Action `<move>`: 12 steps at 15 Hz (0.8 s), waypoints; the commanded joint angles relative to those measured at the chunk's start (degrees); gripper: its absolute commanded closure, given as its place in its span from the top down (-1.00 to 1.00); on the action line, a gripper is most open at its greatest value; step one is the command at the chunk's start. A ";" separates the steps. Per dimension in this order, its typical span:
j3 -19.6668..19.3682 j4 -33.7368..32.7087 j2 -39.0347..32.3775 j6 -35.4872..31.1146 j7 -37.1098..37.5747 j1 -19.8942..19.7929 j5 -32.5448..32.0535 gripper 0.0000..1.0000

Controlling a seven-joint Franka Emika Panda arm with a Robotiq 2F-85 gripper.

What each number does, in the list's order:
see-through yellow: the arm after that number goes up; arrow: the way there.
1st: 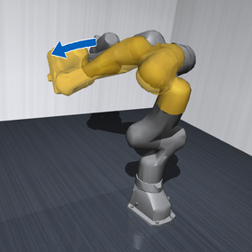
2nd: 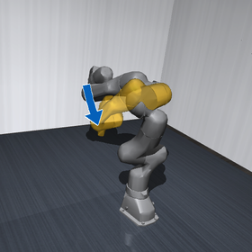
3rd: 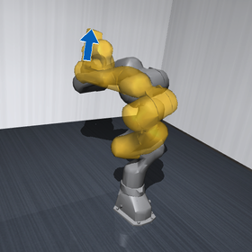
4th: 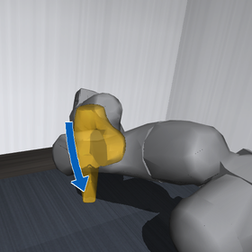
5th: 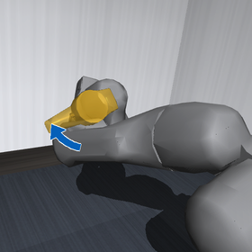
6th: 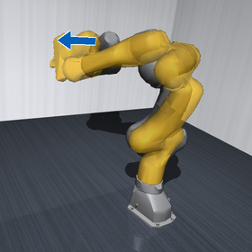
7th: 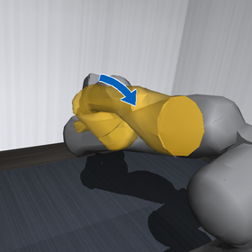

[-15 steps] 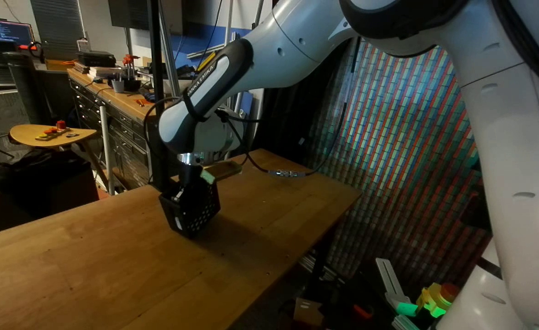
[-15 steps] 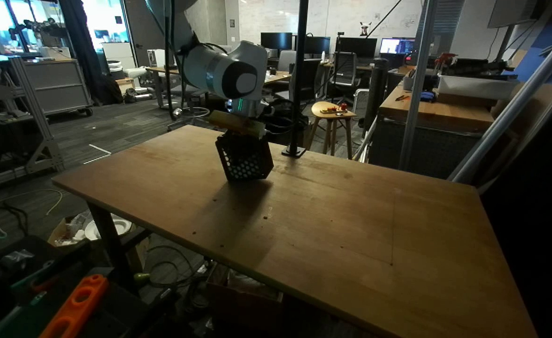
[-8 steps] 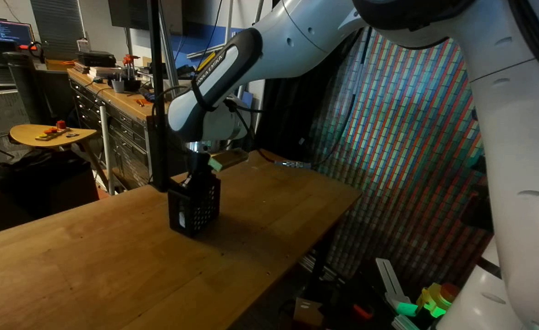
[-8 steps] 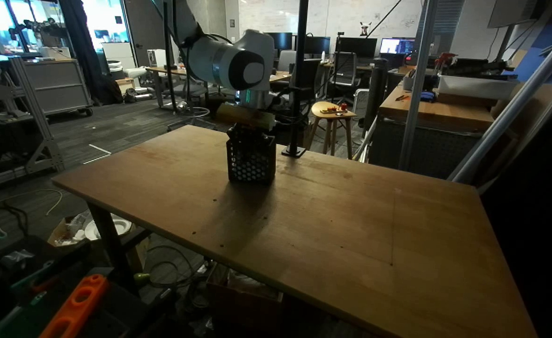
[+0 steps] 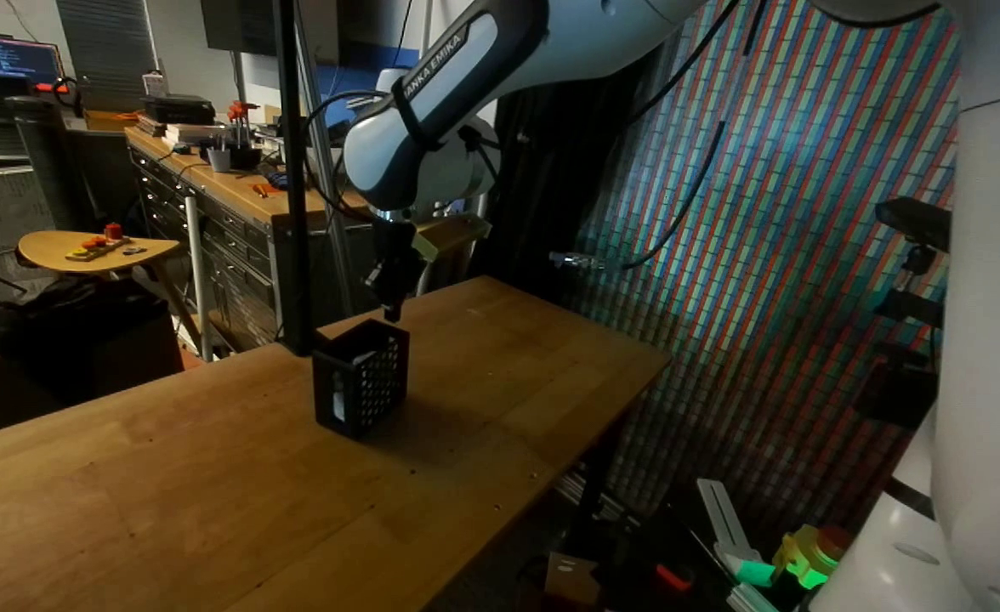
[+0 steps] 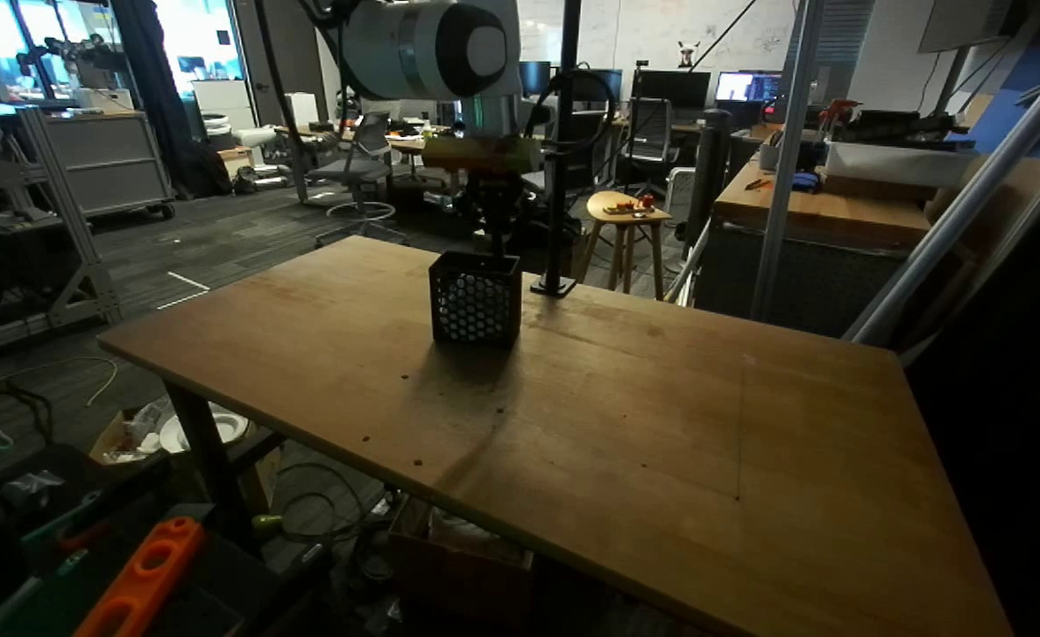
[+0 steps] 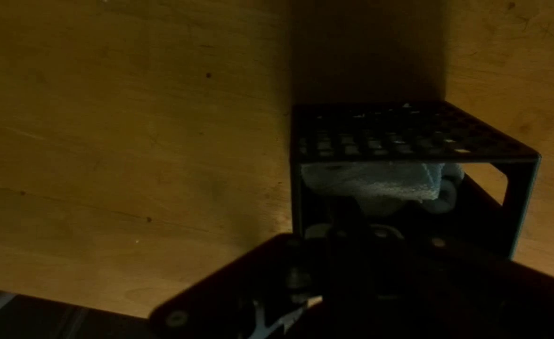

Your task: Put the towel in the box

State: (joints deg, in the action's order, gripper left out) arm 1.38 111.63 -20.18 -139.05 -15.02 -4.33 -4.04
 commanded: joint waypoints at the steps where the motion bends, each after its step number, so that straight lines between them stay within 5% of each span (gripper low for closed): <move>1: -2.40 5.38 6.45 -2.00 6.30 2.20 -4.11 -1.00; 6: -3.69 8.24 11.00 0.24 14.77 3.68 -9.59 -0.94; 7: -3.65 8.53 11.59 0.64 16.11 3.85 -10.05 -0.46; 8: -2.92 6.24 8.44 0.29 12.58 2.82 -7.90 -0.94; 12: -2.97 7.39 9.85 0.41 14.48 3.16 -8.46 -0.47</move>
